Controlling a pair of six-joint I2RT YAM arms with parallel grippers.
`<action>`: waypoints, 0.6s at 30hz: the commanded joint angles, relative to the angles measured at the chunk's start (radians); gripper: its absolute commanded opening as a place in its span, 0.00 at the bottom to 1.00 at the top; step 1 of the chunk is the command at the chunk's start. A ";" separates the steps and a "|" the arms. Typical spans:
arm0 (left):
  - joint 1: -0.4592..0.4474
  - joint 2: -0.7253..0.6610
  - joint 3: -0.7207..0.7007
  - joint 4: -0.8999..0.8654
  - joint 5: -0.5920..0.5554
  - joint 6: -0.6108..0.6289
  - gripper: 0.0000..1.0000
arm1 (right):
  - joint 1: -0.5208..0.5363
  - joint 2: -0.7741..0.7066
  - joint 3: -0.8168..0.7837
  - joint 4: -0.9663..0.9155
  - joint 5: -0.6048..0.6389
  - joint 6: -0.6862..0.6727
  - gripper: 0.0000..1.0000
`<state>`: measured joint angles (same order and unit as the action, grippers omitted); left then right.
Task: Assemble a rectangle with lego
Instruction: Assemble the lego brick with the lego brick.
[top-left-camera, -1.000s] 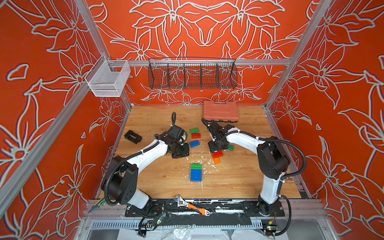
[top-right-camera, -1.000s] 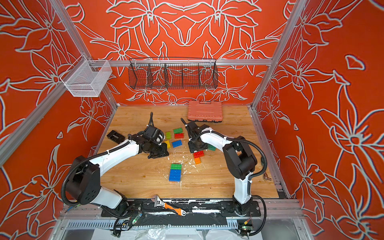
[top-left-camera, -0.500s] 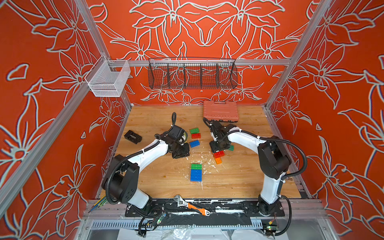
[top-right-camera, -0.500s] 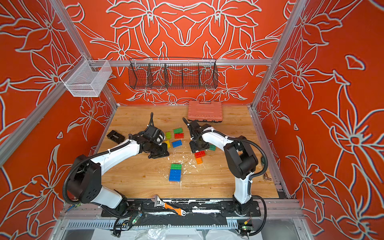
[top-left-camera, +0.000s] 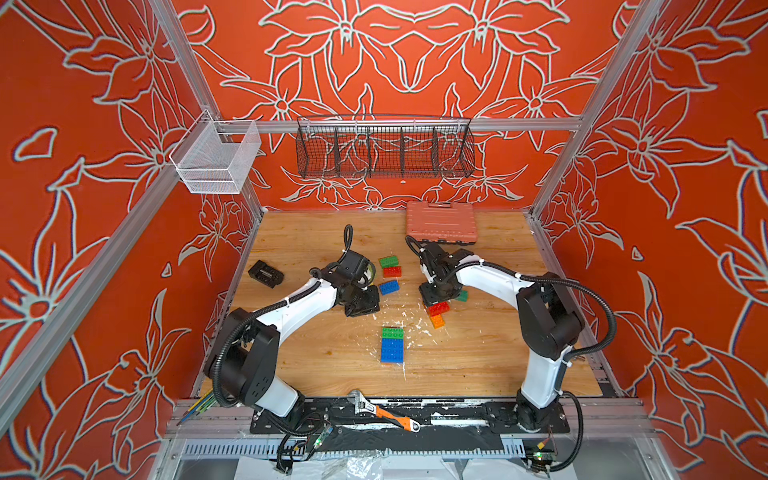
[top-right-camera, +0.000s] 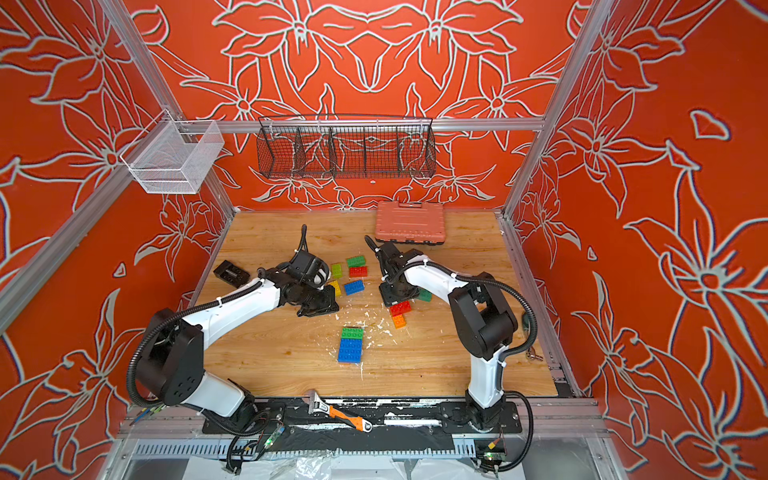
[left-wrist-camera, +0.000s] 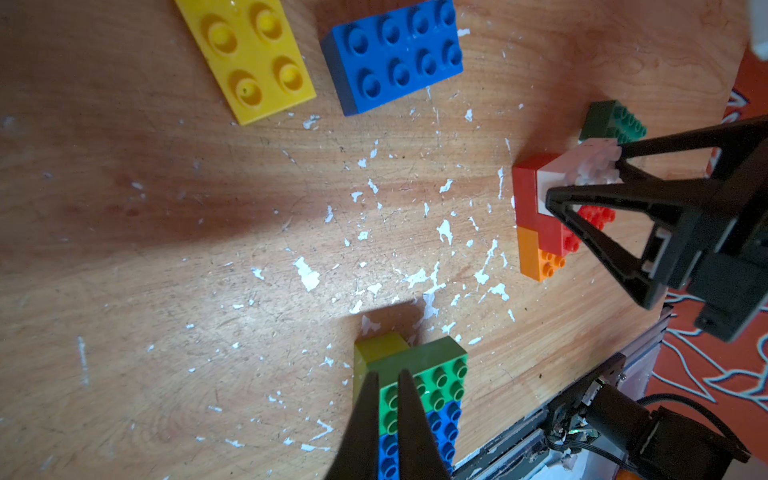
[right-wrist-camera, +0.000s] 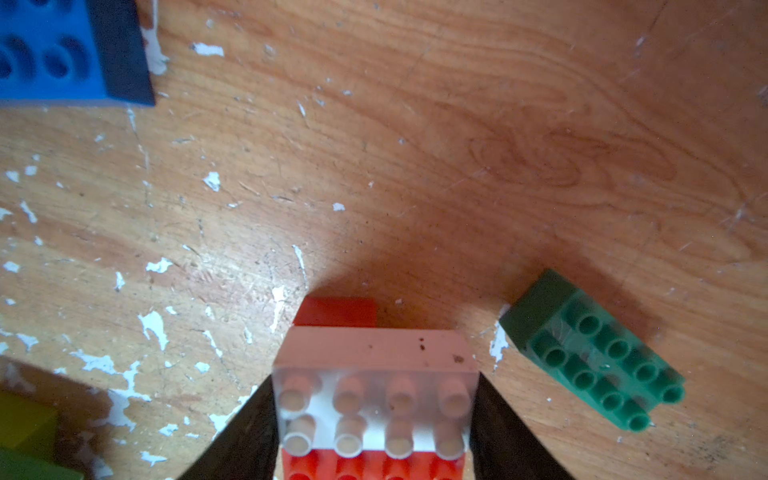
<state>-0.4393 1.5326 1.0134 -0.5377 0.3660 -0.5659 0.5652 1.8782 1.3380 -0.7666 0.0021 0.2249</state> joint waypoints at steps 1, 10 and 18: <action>0.004 0.018 0.027 -0.004 0.011 -0.003 0.10 | 0.013 0.081 -0.046 -0.105 0.063 -0.053 0.24; 0.004 0.021 0.034 -0.009 0.004 -0.004 0.10 | 0.066 0.061 0.063 -0.128 -0.007 -0.017 0.27; 0.004 0.006 0.019 -0.009 -0.003 -0.008 0.10 | 0.079 0.085 0.106 -0.173 0.035 -0.022 0.35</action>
<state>-0.4393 1.5482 1.0279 -0.5369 0.3645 -0.5663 0.6373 1.9343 1.4387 -0.8757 0.0246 0.2092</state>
